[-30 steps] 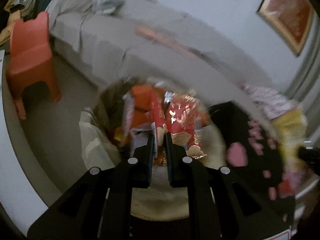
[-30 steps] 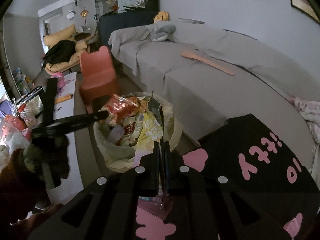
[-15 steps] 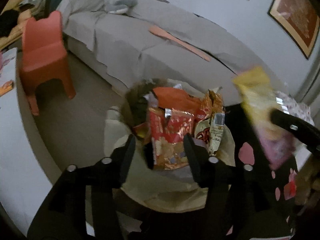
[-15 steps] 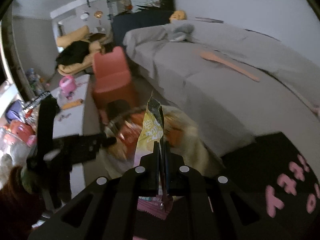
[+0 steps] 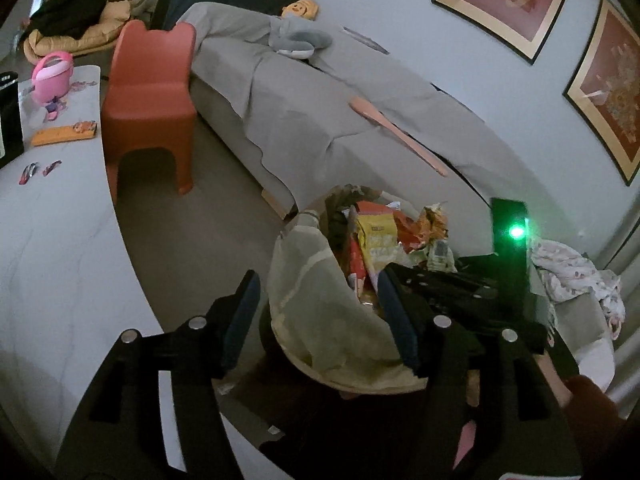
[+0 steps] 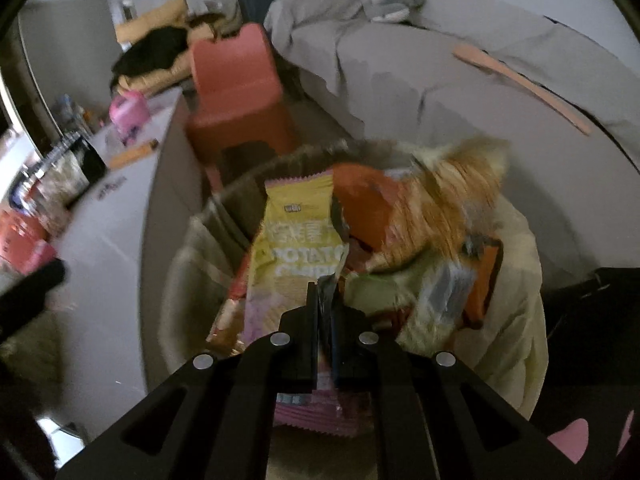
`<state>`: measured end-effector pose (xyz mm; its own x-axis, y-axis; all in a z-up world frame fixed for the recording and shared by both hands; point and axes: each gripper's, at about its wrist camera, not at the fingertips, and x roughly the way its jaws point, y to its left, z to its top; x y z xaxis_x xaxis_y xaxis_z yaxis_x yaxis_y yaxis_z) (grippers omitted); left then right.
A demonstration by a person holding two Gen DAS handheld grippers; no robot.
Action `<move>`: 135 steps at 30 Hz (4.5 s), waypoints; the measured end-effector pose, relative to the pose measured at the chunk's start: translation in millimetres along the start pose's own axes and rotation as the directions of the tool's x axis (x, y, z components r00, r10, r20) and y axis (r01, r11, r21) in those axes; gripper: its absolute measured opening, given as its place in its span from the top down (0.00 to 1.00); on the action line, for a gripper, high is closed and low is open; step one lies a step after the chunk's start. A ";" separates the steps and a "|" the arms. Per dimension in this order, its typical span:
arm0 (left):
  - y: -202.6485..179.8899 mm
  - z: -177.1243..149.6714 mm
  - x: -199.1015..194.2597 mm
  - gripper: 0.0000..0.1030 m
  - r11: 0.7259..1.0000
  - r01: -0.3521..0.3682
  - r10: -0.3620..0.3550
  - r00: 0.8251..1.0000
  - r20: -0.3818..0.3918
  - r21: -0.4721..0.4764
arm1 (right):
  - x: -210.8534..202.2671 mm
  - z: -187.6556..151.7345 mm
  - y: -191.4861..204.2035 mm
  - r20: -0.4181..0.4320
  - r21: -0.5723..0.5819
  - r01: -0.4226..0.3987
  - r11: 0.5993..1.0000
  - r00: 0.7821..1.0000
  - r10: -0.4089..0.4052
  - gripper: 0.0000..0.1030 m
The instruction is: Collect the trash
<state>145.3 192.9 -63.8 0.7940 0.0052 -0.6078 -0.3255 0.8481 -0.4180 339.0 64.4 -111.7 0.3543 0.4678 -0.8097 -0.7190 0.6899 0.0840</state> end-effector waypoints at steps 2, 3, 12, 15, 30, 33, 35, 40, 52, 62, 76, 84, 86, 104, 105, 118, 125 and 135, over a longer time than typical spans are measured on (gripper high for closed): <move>-0.7 -0.9 -2.1 0.44 1.000 0.004 -0.004 1.000 0.001 0.002 | 4.9 -3.3 2.7 -0.013 -0.019 0.035 0.999 0.999 -0.036 0.94; -1.1 -1.6 -3.7 0.44 1.000 0.004 -0.004 1.000 0.001 0.003 | 6.3 -4.5 3.8 -0.019 -0.031 0.048 0.998 0.999 -0.049 0.94; -8.2 0.0 -25.7 0.32 0.999 0.042 -0.043 0.999 0.009 0.031 | -35.0 -13.4 -0.1 0.063 -0.002 0.026 1.000 0.998 -0.025 0.65; -13.5 -0.8 -41.5 0.26 0.998 0.041 -0.043 0.999 0.026 0.049 | -60.1 -16.2 1.9 0.133 0.007 0.016 1.000 0.991 -0.017 0.40; -79.1 -42.5 -116.6 0.10 0.955 0.119 -0.134 0.990 0.038 0.273 | -254.2 -143.3 15.5 0.316 0.220 0.098 0.970 0.934 -0.166 0.39; -100.6 -60.2 -127.4 0.10 0.933 0.143 -0.158 0.987 0.019 0.331 | -285.2 -178.3 21.0 0.312 0.259 0.118 0.959 0.929 -0.199 0.37; -117.3 -75.4 -135.9 0.10 0.911 0.155 -0.167 0.986 -0.002 0.383 | -300.9 -200.3 24.0 0.297 0.290 0.134 0.948 0.929 -0.222 0.37; -145.1 -105.3 -159.7 0.10 0.860 0.159 -0.186 0.982 0.008 0.485 | -335.0 -254.8 38.4 0.290 0.350 0.207 0.914 0.903 -0.315 0.35; -161.7 -129.1 -203.6 0.10 0.831 0.031 -0.141 0.977 0.157 0.556 | -377.0 -309.5 67.8 0.341 0.456 0.320 0.830 0.799 -0.495 0.35; -150.7 -128.2 -210.9 0.10 0.846 0.013 -0.119 0.979 0.165 0.532 | -374.7 -310.2 82.4 0.344 0.427 0.334 0.840 0.799 -0.493 0.35; -149.4 -129.4 -212.0 0.10 0.845 0.015 -0.118 0.980 0.158 0.534 | -375.3 -310.0 82.6 0.343 0.428 0.334 0.840 0.800 -0.493 0.35; -150.0 -129.7 -211.6 0.10 0.842 0.016 -0.116 0.982 0.152 0.538 | -375.4 -310.1 82.1 0.344 0.427 0.333 0.841 0.800 -0.492 0.35; -149.4 -129.7 -211.9 0.10 0.843 0.016 -0.116 0.982 0.152 0.538 | -375.3 -310.1 82.3 0.344 0.427 0.333 0.841 0.800 -0.492 0.35; -149.0 -129.6 -209.8 0.10 0.843 0.021 -0.117 0.983 0.144 0.538 | -374.7 -310.6 81.4 0.344 0.429 0.331 0.841 0.800 -0.491 0.35; -148.9 -130.8 -209.7 0.10 0.843 0.022 -0.117 0.983 0.144 0.537 | -374.6 -310.5 81.6 0.345 0.428 0.331 0.841 0.800 -0.491 0.35; -149.3 -130.0 -209.5 0.10 0.842 0.022 -0.118 0.983 0.143 0.539 | -374.2 -310.9 80.3 0.345 0.430 0.327 0.841 0.802 -0.488 0.35; -149.2 -129.9 -209.9 0.10 0.842 0.022 -0.118 0.982 0.144 0.539 | -374.2 -311.1 80.2 0.346 0.432 0.326 0.841 0.801 -0.488 0.35; -149.2 -128.9 -209.6 0.10 0.842 0.022 -0.117 0.983 0.144 0.538 | -374.0 -311.3 79.5 0.346 0.432 0.325 0.841 0.802 -0.487 0.35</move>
<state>-38.8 -3.0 39.0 0.8922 -0.0183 -0.4513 0.0196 0.9998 -0.0018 -36.8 -227.6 17.0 0.8411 0.2300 -0.4895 -0.2314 0.9711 0.0587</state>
